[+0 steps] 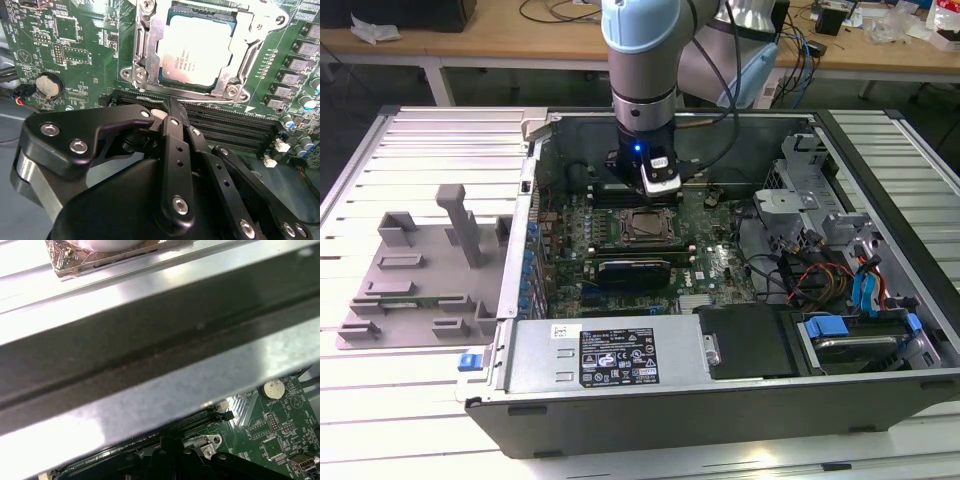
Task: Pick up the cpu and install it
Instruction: 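Install the first cpu locking lever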
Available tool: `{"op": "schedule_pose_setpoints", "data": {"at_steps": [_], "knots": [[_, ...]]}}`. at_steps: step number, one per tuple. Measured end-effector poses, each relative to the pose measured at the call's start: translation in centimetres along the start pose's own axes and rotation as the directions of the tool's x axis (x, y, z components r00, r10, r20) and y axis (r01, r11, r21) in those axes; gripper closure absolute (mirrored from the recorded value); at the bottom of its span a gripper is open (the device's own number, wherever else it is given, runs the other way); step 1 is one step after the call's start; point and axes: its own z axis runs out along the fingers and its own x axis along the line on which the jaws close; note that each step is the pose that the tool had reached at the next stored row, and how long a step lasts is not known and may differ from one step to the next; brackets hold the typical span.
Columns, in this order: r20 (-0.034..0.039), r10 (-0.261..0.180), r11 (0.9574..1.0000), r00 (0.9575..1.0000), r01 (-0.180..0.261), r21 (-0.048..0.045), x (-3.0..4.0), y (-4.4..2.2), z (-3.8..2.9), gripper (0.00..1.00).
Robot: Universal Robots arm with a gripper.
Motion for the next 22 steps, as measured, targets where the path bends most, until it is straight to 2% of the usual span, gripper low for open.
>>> {"op": "schedule_pose_setpoints", "data": {"at_steps": [7, 9, 16, 22], "knots": [[0.0159, -0.002, 0.9999, 0.9999, 0.002, -0.0137, 0.56, -0.2, -0.07, 0.89], [0.018, -0.002, 0.9998, 0.9998, 0.002, -0.0219, 0.6, -0.22, -0.07, 0.89], [0.0262, -0.002, 0.9997, 0.9997, 0.003, -0.0251, 0.54, -0.49, 0.12, 0.89], [0.0302, -0.003, 0.9996, 0.9995, 0.004, -0.0267, 0.49, -0.67, 0.24, 0.89]]}}
